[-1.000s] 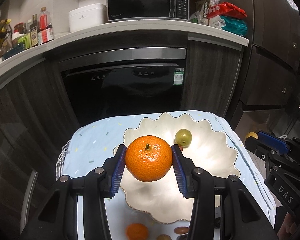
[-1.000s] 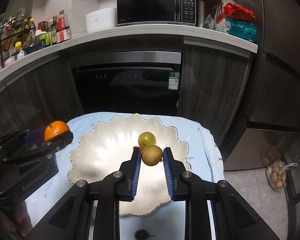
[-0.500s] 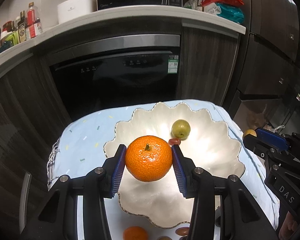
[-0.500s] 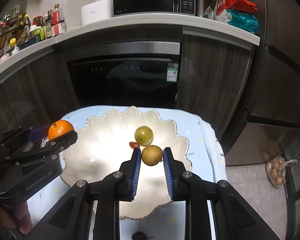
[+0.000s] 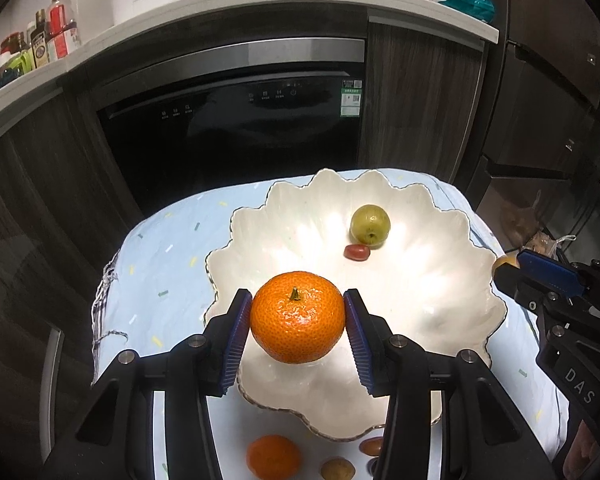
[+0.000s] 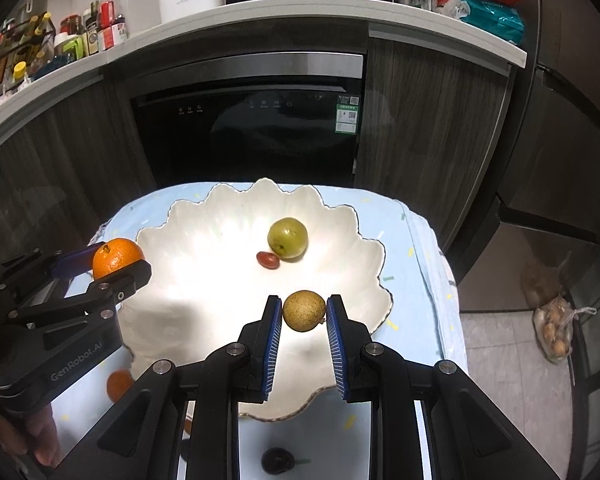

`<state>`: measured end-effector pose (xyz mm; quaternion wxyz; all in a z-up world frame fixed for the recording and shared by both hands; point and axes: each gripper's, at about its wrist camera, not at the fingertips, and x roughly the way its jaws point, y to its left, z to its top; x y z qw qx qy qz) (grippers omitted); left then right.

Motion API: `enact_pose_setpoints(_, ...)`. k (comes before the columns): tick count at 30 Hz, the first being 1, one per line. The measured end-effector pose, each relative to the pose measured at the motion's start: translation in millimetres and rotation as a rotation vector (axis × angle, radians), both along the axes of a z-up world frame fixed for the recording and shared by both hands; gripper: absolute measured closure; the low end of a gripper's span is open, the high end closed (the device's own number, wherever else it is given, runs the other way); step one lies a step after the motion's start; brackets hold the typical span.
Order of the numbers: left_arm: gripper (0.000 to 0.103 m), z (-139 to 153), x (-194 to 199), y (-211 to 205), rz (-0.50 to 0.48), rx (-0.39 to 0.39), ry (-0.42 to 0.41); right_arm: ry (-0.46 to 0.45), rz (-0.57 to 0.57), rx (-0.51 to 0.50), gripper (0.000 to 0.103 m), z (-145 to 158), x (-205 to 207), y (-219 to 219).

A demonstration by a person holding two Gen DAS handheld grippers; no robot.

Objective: Organize fruits

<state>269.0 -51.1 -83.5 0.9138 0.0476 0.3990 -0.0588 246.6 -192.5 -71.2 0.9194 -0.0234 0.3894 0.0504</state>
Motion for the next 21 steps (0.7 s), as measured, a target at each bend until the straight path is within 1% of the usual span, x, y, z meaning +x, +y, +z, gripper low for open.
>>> enact_pose_setpoints(2, 0.031, 4.4, -4.0, -1.3, 0.012, 0.028, -0.042, 0.002, -0.004, 0.002, 0.077, 0.5, 0.4, -1.0)
enact_pose_setpoints(4, 0.025, 8.2, -5.3, -0.1, 0.017, 0.029, -0.062, 0.004, -0.01, 0.002, 0.075, 0.9, 1.2, -2.1)
enact_pose_setpoints(6, 0.025, 11.1, -4.7, 1.1, 0.019, 0.025, -0.065, 0.0, -0.021, 0.0, 0.052, 1.8, 1.1, -3.8)
enact_pose_setpoints(7, 0.025, 11.8, -4.2, 2.0, 0.019, 0.023, -0.064, -0.007, -0.031, -0.001, 0.048, 2.9, 0.7, -5.2)
enact_pose_setpoints(8, 0.021, 12.2, -4.4, 2.7, 0.021, 0.026, -0.063, -0.015, -0.043, -0.002, 0.041, 4.0, 0.1, -6.8)
enact_pose_setpoints(9, 0.019, 12.5, -4.6, 3.3, 0.023, 0.027, -0.063, -0.021, -0.055, -0.004, 0.036, 5.2, -0.5, -8.0)
enact_pose_setpoints(11, 0.012, 13.8, -5.9, 4.7, 0.028, 0.028, -0.067, -0.03, -0.074, -0.01, 0.033, 7.7, -1.4, -9.8)
enact_pose_setpoints(14, 0.007, 15.8, -9.6, 7.3, 0.032, 0.028, -0.077, -0.036, -0.084, -0.019, 0.032, 11.1, -1.9, -10.6)
enact_pose_setpoints(21, 0.006, 21.6, -16.7, 15.5, 0.044, 0.021, -0.083, -0.057, -0.088, -0.028, 0.032, 19.6, -6.2, -6.8)
